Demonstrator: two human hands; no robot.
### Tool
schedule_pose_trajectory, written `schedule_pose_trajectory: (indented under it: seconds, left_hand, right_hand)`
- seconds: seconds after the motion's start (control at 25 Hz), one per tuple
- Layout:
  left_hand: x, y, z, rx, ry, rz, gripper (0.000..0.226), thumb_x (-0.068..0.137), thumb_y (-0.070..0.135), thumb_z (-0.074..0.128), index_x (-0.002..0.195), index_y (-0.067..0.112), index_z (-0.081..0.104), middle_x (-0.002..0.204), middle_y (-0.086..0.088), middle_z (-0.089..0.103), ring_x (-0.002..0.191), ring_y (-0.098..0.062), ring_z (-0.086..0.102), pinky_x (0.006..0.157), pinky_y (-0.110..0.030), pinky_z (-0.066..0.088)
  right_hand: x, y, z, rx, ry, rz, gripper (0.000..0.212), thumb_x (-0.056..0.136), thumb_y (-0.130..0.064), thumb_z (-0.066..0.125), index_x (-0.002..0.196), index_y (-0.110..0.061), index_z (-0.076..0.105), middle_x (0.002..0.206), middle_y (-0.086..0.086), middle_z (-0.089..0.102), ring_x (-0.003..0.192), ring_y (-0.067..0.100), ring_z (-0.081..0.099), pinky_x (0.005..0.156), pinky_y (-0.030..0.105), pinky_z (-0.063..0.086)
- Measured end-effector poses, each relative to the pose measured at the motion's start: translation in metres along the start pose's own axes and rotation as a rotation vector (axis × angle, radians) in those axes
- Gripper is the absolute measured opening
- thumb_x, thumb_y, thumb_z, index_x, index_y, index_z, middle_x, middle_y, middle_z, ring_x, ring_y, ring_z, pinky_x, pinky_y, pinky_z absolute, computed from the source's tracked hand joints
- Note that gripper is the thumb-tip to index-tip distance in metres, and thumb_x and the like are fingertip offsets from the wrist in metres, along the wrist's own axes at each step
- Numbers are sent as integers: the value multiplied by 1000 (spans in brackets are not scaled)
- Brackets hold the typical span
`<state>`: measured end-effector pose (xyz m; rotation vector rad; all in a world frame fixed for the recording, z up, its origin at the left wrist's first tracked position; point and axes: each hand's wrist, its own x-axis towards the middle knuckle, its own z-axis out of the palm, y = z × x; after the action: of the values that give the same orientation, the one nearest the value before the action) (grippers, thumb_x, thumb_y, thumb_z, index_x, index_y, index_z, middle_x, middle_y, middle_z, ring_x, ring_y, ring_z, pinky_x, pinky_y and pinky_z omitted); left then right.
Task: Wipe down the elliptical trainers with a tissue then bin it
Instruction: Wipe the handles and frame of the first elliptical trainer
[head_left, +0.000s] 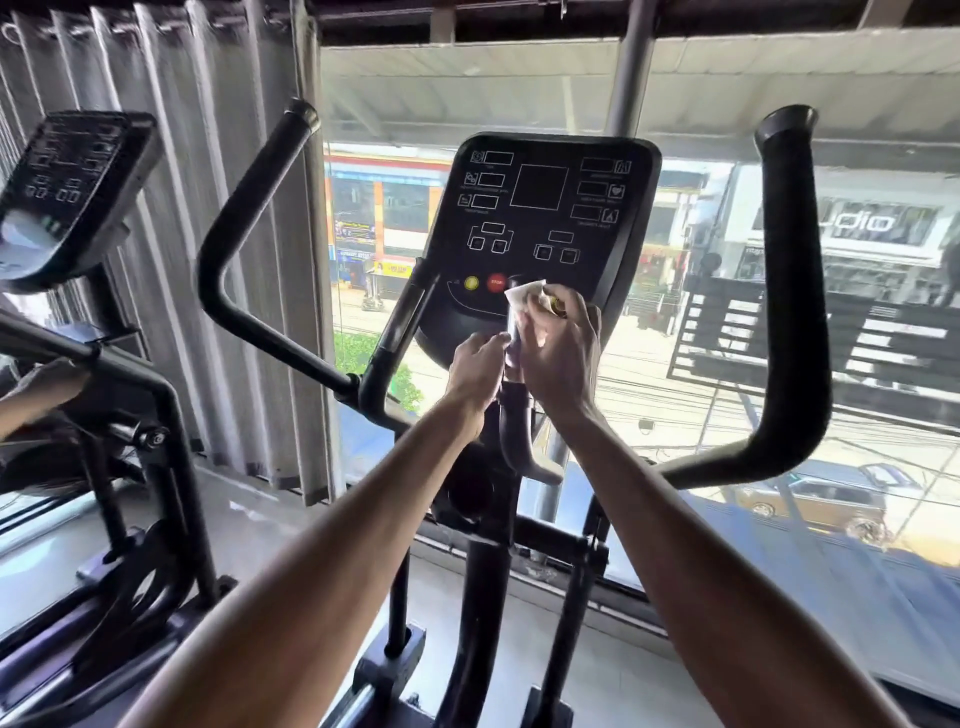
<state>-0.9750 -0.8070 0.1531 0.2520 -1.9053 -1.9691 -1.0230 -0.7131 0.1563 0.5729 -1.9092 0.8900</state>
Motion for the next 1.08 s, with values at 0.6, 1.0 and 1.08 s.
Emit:
schedule_pose_trajectory:
  seconds: [0.6,1.0,1.08]
  left_hand:
    - [14,-24,-1,-172,-227,-111,29,108,22,43,89,14,64,69,3,67,53,-5,62,49,-16,48]
    - [11,-31,-2,-211,-224,-82,25,99,24,49,89,13,70,77,2,67,80,-17,60,82,-38,48]
    - [9,-29,-4,-234,-244,-98,29,105,22,46,84,19,66,72,4,65,69,-14,61,76,-35,52]
  right_hand:
    - [21,1,19,112,211,176,16,91,-17,70,102,-9,80,96,2,75,85,18,70,78,2,36]
    - [34,-8,21,-358,-121,-411,7,90,-5,70,90,-2,76,107,2,62,105,22,53,75,33,59]
    - [23,1,10,-251,-57,-330,13,93,-13,68,102,-9,77,111,0,64,102,19,58,81,26,55]
